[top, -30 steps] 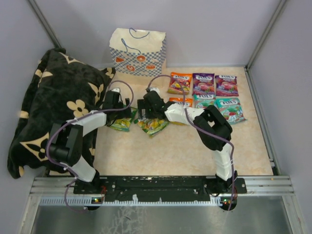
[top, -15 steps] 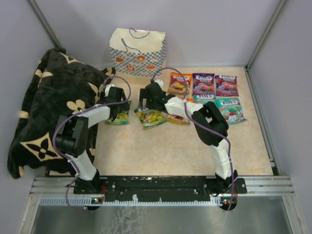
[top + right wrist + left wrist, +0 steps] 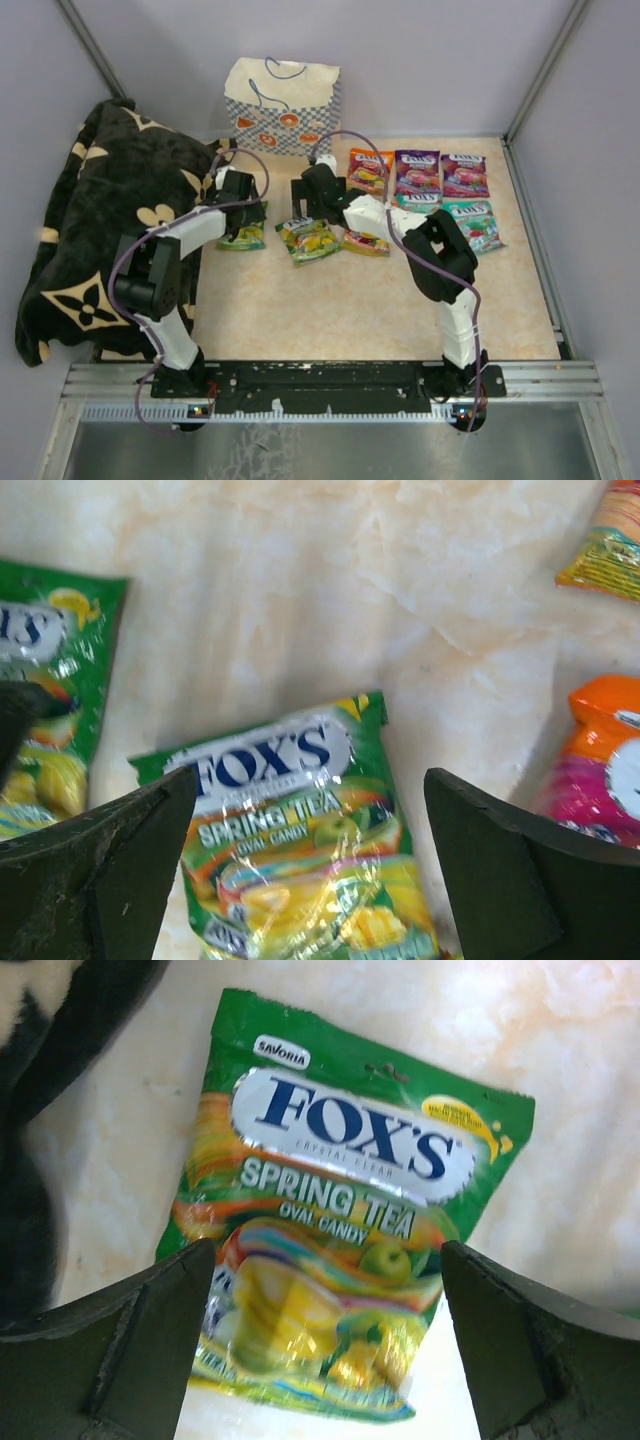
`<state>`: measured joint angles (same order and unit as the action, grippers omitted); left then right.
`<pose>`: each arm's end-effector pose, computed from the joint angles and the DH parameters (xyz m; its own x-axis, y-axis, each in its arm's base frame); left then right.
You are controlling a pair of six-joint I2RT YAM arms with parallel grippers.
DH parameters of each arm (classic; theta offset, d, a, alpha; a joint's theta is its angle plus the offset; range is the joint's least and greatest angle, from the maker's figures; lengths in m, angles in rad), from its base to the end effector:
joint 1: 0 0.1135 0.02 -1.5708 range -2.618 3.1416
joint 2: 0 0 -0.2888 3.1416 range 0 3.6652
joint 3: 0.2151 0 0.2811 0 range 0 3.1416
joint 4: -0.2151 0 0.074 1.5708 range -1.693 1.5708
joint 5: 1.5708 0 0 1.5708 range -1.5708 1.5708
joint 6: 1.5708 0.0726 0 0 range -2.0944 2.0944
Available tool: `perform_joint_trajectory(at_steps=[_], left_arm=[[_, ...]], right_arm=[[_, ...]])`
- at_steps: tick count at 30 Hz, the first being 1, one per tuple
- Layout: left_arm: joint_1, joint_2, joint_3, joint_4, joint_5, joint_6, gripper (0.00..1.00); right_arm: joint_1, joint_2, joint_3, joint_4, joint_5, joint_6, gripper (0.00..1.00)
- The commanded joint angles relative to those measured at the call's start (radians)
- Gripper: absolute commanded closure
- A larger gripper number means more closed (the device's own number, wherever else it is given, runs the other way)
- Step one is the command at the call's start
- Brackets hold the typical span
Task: Take the snacks out of the paper bag
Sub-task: Move the snack to the center of the board.
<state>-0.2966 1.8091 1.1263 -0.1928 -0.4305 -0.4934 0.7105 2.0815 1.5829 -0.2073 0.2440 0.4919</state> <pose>0.4189 -0.0963 0.1599 -0.6515 -0.2509 -0.7159 -0.3390 0.9405 -0.0211 0.4215 0.3395 0.1931 -0.6665 0.0311 -0.7448 -0.2027 0.9539 0.2213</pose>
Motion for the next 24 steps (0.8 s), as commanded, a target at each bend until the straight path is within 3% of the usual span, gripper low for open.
perform_joint_trajectory(at_steps=[1,6,12,19,24], left_arm=[[0.005,-0.166,-0.050,-0.011,0.067,0.074,0.01],[0.007,-0.302,-0.046,0.045,0.170,0.192,0.01],[0.035,-0.345,0.073,-0.043,0.226,0.266,0.01],[0.075,-0.382,0.099,-0.045,0.272,0.252,0.01],[0.077,-0.392,0.102,-0.074,0.281,0.266,0.01]], right_arm=[[0.053,-0.095,-0.062,-0.043,0.057,-0.157,0.05],[0.114,-0.049,-0.113,-0.002,0.014,-0.203,0.06],[0.105,0.064,-0.036,-0.023,-0.011,-0.160,0.04],[0.032,0.179,0.082,-0.011,0.074,-0.074,0.01],[0.023,0.157,0.112,0.019,0.061,-0.073,0.01]])
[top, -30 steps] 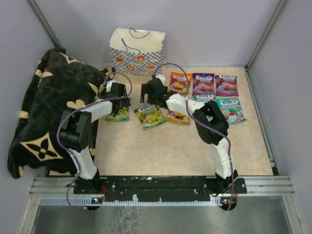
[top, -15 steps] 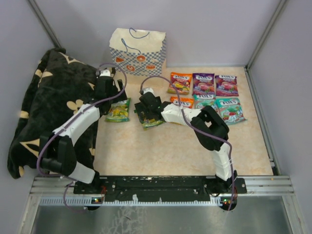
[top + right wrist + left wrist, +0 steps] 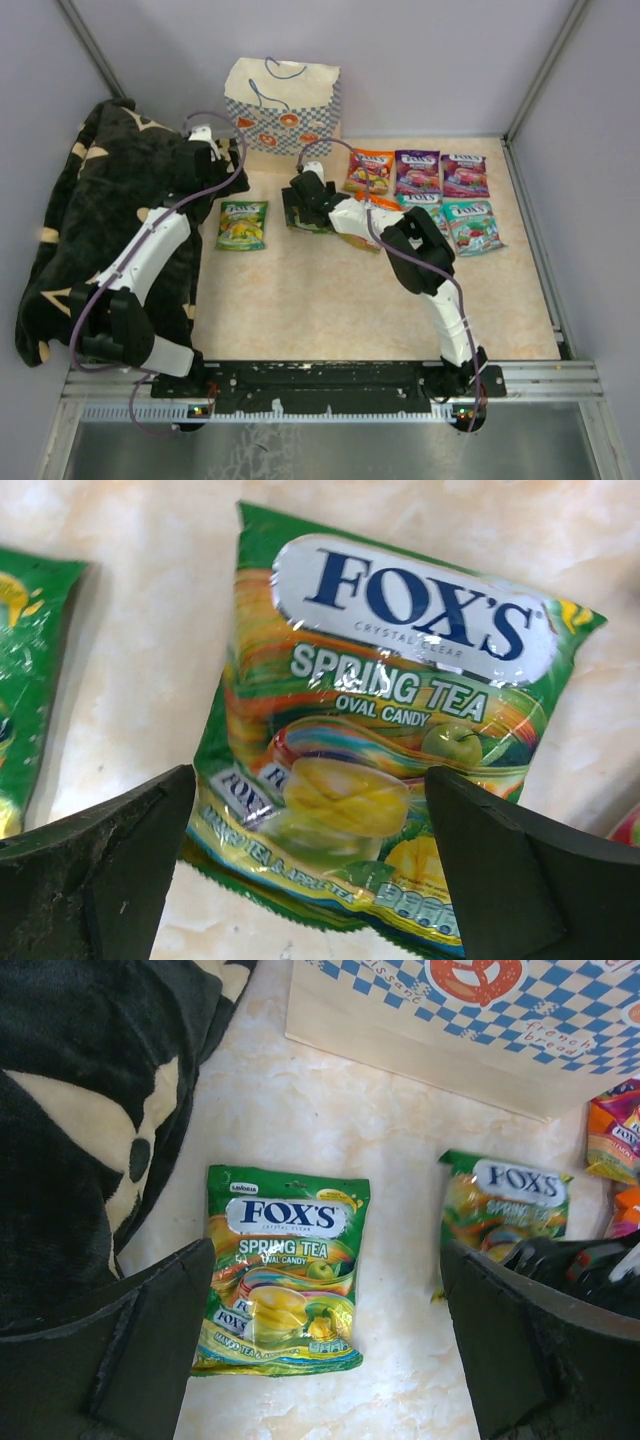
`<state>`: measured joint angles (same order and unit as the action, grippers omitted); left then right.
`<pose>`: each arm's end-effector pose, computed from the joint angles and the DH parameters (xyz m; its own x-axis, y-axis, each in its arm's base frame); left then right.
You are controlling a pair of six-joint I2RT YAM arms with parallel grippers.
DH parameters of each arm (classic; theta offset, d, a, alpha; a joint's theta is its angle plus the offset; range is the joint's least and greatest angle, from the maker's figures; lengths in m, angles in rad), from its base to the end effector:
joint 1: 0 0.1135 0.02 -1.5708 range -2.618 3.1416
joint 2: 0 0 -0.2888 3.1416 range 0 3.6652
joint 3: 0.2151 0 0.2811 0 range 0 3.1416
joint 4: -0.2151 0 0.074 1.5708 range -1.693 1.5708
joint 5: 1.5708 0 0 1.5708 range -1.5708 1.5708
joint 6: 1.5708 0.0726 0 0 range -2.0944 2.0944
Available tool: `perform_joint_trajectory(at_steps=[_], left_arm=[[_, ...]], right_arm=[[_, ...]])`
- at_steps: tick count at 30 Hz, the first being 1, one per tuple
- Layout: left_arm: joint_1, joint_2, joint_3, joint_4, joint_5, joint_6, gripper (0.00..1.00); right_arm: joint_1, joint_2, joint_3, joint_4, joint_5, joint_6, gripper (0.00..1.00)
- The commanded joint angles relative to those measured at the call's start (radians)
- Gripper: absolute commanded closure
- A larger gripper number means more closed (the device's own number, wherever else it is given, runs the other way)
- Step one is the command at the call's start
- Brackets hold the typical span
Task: Take the snacks out of the paper bag
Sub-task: Move the snack to the center of the board, then reset both arms
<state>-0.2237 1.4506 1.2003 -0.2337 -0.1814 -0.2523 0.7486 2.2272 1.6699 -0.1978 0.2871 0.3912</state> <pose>0.3881 -0.0749 0.3227 -0.4550 -0.1483 -0.8781 -0.0527 0.9888 -0.1397 0.4284 0.3699 0.1495 -0.6555 -0.1098 -0.7472 -0.2723 0.9572 0.0982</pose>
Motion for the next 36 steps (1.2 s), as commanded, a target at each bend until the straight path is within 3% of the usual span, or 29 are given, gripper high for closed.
perform_joint_trajectory(at_steps=[1,8,13,18,22,26,36], left_arm=[[0.004,-0.044,0.026,-0.032,0.031,0.025,0.01],[0.006,-0.122,0.063,-0.056,0.084,0.046,0.01],[0.006,-0.189,0.010,-0.018,0.127,0.072,0.00],[0.004,-0.307,-0.209,0.219,0.260,0.100,0.00],[0.004,-0.403,-0.317,0.313,0.285,0.105,0.00],[0.004,-0.428,-0.299,0.311,0.270,0.117,0.00],[0.004,-0.453,-0.335,0.315,0.263,0.104,0.00]], right_arm=[[-0.015,-0.004,0.024,0.026,-0.005,0.026,0.01],[-0.036,-0.173,-0.005,0.175,-0.363,0.043,0.01],[-0.099,-0.460,-0.243,0.331,-0.568,0.061,0.01],[-0.110,-0.812,-0.639,0.428,-0.424,-0.013,0.01],[-0.111,-1.000,-0.845,0.426,-0.312,-0.015,0.01],[-0.112,-1.078,-0.903,0.415,-0.314,-0.057,0.01],[-0.112,-1.094,-0.873,0.350,-0.311,-0.155,0.01]])
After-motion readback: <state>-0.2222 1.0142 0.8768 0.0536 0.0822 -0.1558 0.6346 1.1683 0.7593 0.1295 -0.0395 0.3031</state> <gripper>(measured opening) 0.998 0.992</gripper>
